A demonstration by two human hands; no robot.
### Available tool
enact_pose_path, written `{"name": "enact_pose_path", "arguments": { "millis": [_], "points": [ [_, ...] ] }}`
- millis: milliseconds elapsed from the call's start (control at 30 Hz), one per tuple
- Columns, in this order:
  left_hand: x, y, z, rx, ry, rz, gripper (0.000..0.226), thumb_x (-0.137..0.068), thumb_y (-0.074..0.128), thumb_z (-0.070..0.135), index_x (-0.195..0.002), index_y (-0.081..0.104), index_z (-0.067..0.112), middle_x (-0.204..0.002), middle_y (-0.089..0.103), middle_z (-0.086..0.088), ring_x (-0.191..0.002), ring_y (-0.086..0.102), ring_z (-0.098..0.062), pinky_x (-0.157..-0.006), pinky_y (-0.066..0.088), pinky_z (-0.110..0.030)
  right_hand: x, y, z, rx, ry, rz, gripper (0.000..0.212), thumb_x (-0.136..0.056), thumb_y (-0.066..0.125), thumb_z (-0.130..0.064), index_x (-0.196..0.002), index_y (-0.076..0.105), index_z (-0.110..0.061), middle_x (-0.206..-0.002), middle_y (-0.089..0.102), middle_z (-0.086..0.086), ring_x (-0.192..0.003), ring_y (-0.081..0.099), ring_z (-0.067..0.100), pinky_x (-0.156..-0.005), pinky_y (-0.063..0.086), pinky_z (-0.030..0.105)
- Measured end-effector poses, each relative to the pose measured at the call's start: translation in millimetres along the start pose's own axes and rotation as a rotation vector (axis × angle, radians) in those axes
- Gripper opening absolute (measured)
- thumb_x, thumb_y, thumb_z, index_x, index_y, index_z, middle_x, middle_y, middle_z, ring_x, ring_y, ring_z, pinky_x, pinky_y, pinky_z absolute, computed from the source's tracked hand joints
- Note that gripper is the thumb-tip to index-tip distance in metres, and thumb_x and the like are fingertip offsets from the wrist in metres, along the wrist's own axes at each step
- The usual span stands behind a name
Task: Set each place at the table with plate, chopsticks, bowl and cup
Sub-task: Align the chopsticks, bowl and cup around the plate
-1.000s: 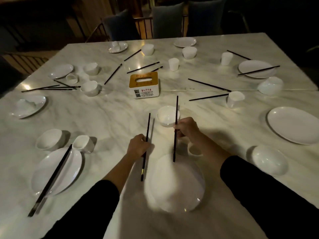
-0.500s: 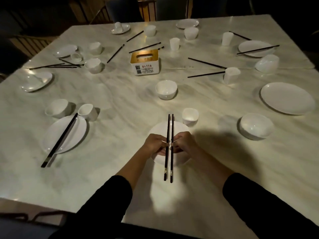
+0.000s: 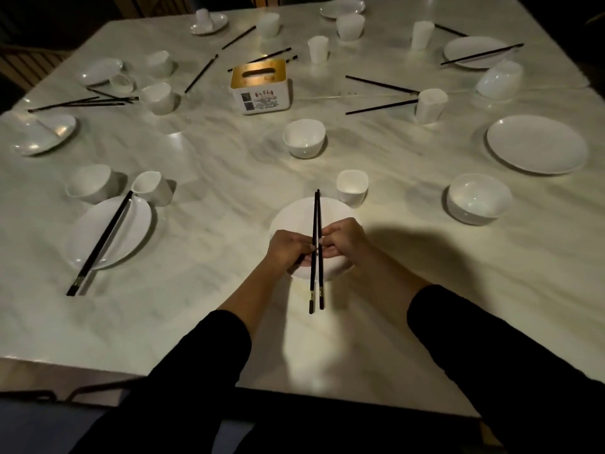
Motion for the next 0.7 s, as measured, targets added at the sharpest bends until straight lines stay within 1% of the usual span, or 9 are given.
{"name": "enact_pose_path", "arguments": {
  "millis": [33, 167, 267, 367, 433, 500, 567, 633, 700],
  "points": [
    [1, 1, 0, 0.005, 0.0, 0.01, 0.023, -0.081, 0.06, -0.015, -0.103, 0.066, -0.014, -0.085, 0.067, -0.026, -0.047, 0.066, -0.018, -0.051, 0.06, -0.029, 1, 0, 1, -0.011, 0.011, -0.005, 0.025, -0.087, 0.053, 0.014, -0.111, 0.057, 0.016, -0.096, 0.064, 0.033, -0.075, 0.066, 0.044, -0.072, 0.059, 0.048],
    [4, 5, 2, 0.051, -0.03, 0.036, 0.025, -0.08, 0.058, -0.018, -0.104, 0.064, -0.014, -0.074, 0.065, -0.023, -0.043, 0.065, -0.019, -0.046, 0.058, -0.03, 4, 2, 1, -0.034, 0.018, -0.017, 0.026, -0.084, 0.053, 0.018, -0.11, 0.057, 0.016, -0.106, 0.063, 0.037, -0.092, 0.065, 0.051, -0.087, 0.054, 0.053],
    [8, 6, 4, 0.051, -0.028, 0.061, 0.025, -0.079, 0.059, -0.019, -0.102, 0.065, -0.012, -0.067, 0.063, -0.019, -0.037, 0.062, -0.014, -0.039, 0.053, -0.024, 4, 3, 3, -0.067, 0.025, -0.02, 0.027, -0.086, 0.05, 0.019, -0.112, 0.056, 0.018, -0.109, 0.06, 0.04, -0.095, 0.063, 0.053, -0.088, 0.052, 0.055],
    [11, 7, 5, 0.064, -0.021, 0.076, 0.025, -0.079, 0.06, -0.019, -0.103, 0.064, -0.014, -0.065, 0.061, -0.017, -0.033, 0.059, -0.011, -0.036, 0.049, -0.02, 5, 4, 3, -0.07, 0.026, -0.025, 0.023, -0.087, 0.049, 0.018, -0.108, 0.057, 0.015, -0.106, 0.061, 0.04, -0.093, 0.063, 0.053, -0.089, 0.052, 0.056],
    [12, 8, 5, 0.061, -0.018, 0.078, 0.025, -0.08, 0.06, -0.018, -0.104, 0.064, -0.014, -0.065, 0.061, -0.016, -0.034, 0.06, -0.01, -0.037, 0.05, -0.02, 4, 3, 4, -0.061, 0.025, -0.025, 0.023, -0.086, 0.05, 0.018, -0.108, 0.057, 0.015, -0.103, 0.061, 0.038, -0.084, 0.064, 0.05, -0.087, 0.054, 0.054],
    [13, 7, 6, 0.052, -0.014, 0.087, 0.025, -0.08, 0.06, -0.017, -0.104, 0.065, -0.013, -0.065, 0.061, -0.015, -0.034, 0.059, -0.009, -0.037, 0.05, -0.019, 3, 3, 5, -0.045, 0.018, -0.022, 0.024, -0.085, 0.051, 0.019, -0.108, 0.058, 0.014, -0.1, 0.062, 0.036, -0.072, 0.064, 0.044, -0.077, 0.058, 0.048],
    [14, 6, 6, 0.051, -0.011, 0.093, 0.025, -0.08, 0.06, -0.017, -0.104, 0.065, -0.013, -0.065, 0.061, -0.015, -0.033, 0.059, -0.009, -0.037, 0.05, -0.02, 2, 3, 5, -0.024, 0.0, -0.017, 0.024, -0.084, 0.052, 0.019, -0.106, 0.06, 0.012, -0.101, 0.063, 0.036, -0.067, 0.063, 0.04, -0.072, 0.058, 0.042],
    [14, 7, 6, 0.05, -0.012, 0.1, 0.025, -0.08, 0.06, -0.017, -0.104, 0.065, -0.013, -0.065, 0.06, -0.014, -0.032, 0.058, -0.008, -0.037, 0.05, -0.02, 2, 3, 6, -0.021, -0.012, -0.012, 0.022, -0.083, 0.052, 0.02, -0.101, 0.061, 0.01, -0.103, 0.063, 0.036, -0.067, 0.064, 0.04, -0.071, 0.058, 0.041],
    [14, 7, 5, 0.051, -0.013, 0.11, 0.025, -0.08, 0.06, -0.017, -0.104, 0.065, -0.013, -0.064, 0.06, -0.014, -0.032, 0.057, -0.008, -0.037, 0.051, -0.02, 1, 3, 6, -0.022, -0.02, -0.011, 0.019, -0.082, 0.053, 0.021, -0.091, 0.061, 0.006, -0.101, 0.064, 0.036, -0.071, 0.065, 0.043, -0.071, 0.059, 0.041]
  ]
}}
Point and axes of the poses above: each hand's wrist, its own x-axis away from the middle knuckle, its own y-axis out of the palm, z = x × y, the point moved 4 cm from there along -x, towards the middle knuckle
